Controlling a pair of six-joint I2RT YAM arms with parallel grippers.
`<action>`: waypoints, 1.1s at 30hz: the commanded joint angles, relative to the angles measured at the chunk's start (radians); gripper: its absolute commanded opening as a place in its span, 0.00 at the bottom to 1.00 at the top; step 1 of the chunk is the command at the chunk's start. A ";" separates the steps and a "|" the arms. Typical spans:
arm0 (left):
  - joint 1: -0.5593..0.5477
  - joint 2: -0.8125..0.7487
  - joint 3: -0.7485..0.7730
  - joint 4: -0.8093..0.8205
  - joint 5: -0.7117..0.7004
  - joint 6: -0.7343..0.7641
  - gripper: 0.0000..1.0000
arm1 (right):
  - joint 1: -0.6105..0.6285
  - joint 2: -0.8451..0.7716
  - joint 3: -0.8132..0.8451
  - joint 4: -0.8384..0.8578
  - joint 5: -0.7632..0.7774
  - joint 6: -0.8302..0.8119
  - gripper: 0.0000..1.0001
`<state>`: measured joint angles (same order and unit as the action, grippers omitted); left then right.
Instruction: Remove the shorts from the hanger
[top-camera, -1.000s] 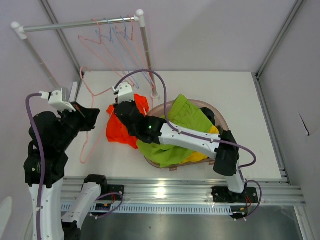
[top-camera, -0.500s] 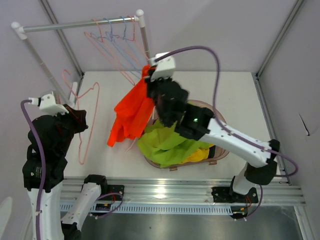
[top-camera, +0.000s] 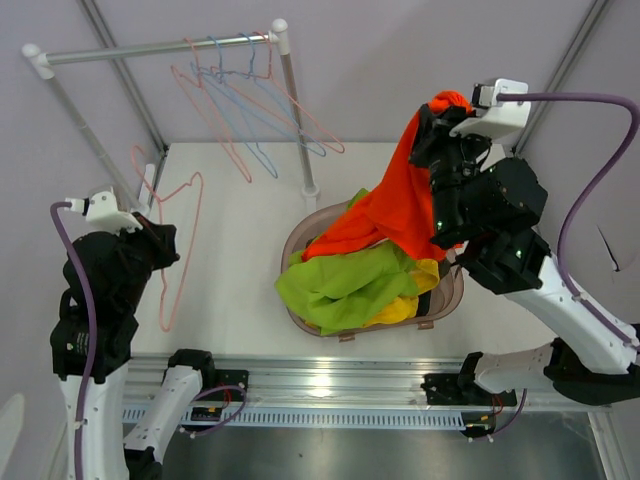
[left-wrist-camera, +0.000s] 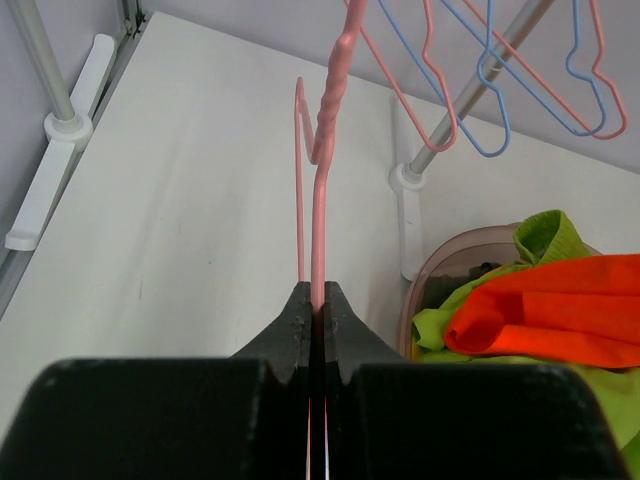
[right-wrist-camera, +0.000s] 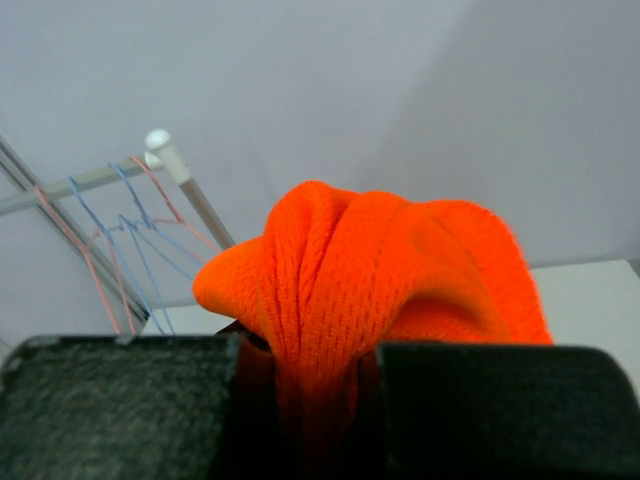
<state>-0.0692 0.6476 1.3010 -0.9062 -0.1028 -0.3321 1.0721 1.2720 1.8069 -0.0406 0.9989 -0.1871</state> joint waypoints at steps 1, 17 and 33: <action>-0.004 -0.008 -0.012 0.035 0.008 -0.007 0.00 | -0.008 -0.062 -0.130 -0.004 -0.002 0.117 0.00; -0.004 0.020 0.006 0.037 -0.015 -0.002 0.00 | 0.055 -0.056 -0.852 -0.018 -0.123 0.724 0.00; -0.003 0.345 0.315 0.128 -0.051 0.113 0.00 | -0.029 0.251 -1.181 0.292 -0.388 0.842 0.63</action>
<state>-0.0692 0.8936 1.5162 -0.8619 -0.1413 -0.2756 1.0302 1.4849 0.6678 0.3229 0.7147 0.6277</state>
